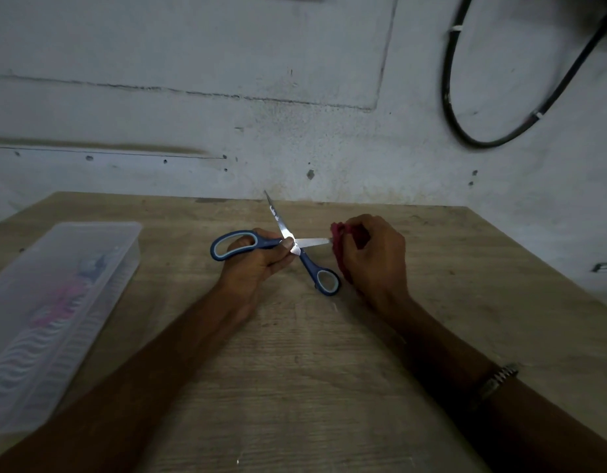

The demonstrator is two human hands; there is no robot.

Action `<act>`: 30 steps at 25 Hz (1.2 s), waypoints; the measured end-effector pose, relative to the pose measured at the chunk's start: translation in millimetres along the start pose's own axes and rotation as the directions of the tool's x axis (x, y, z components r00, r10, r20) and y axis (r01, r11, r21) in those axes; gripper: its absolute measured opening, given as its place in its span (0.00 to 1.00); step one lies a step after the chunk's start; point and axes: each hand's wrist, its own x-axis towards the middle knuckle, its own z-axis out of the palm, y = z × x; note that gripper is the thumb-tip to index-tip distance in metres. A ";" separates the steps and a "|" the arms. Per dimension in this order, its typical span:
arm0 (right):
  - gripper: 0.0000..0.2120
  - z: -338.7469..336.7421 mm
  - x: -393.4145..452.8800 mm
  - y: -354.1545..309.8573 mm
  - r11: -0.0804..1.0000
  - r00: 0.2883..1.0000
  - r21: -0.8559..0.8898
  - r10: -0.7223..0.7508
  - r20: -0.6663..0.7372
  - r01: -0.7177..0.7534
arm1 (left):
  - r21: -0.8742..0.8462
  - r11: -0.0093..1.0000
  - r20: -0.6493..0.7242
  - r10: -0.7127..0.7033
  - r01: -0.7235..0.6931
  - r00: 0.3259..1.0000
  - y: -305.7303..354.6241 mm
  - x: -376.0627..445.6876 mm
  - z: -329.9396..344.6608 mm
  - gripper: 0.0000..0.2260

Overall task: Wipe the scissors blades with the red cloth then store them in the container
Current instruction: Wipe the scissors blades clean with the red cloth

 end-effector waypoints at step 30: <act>0.14 -13.2 -6.5 -6.4 0.834 0.774 -0.215 -0.334 0.538 0.509 | 0.054 0.999 -0.057 -0.006 0.009 0.998 -7.6 3.2 0.5 0.09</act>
